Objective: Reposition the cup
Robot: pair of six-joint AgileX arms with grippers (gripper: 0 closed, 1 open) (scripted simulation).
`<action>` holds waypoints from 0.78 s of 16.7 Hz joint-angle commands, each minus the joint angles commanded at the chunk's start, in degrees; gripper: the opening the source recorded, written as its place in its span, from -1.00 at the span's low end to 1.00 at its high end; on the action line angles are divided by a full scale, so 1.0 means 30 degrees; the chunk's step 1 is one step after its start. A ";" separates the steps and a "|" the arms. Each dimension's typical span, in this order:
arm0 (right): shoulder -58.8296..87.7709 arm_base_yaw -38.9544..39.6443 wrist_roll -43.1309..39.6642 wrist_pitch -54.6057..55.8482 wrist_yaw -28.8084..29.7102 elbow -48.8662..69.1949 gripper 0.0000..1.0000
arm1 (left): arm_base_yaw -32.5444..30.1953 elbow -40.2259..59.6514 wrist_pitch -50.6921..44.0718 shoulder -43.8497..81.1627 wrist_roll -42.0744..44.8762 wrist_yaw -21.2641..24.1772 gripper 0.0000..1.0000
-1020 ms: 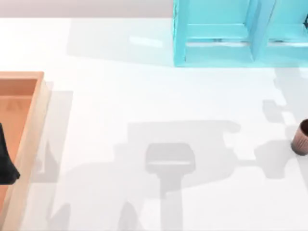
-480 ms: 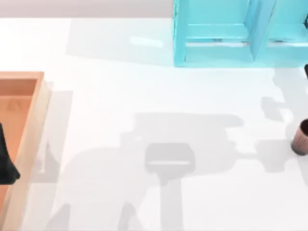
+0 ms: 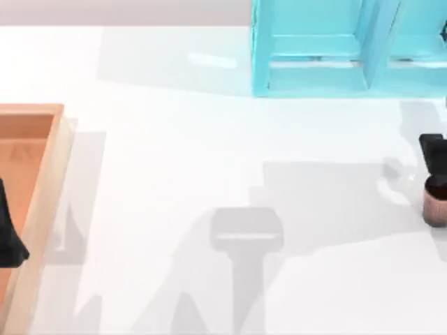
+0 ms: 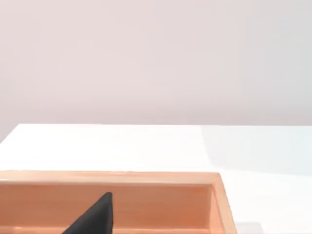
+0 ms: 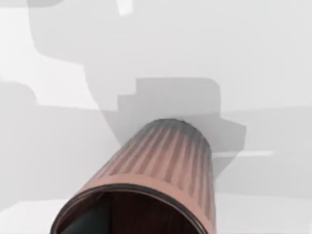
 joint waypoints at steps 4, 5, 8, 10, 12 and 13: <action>0.0334 0.0023 0.0029 0.1318 0.0002 -0.1170 1.00 | 0.0000 0.0000 0.0000 0.0000 0.0000 0.0000 1.00; 0.0334 0.0023 0.0029 0.1318 0.0002 -0.1170 1.00 | 0.0000 0.0000 0.0000 0.0000 0.0000 0.0000 1.00; 0.0334 0.0023 0.0029 0.1318 0.0002 -0.1170 0.85 | 0.0000 0.0000 0.0000 0.0000 0.0000 0.0000 1.00; 0.0334 0.0023 0.0029 0.1318 0.0002 -0.1170 0.55 | 0.0000 0.0000 0.0000 0.0000 0.0000 0.0000 1.00; 0.0334 0.0023 0.0029 0.1318 0.0002 -0.1170 0.25 | 0.0000 0.0000 0.0000 0.0000 0.0000 0.0000 1.00; 0.0334 0.0023 0.0029 0.1318 0.0002 -0.1170 0.10 | 0.0000 0.0000 0.0000 0.0000 0.0000 0.0000 1.00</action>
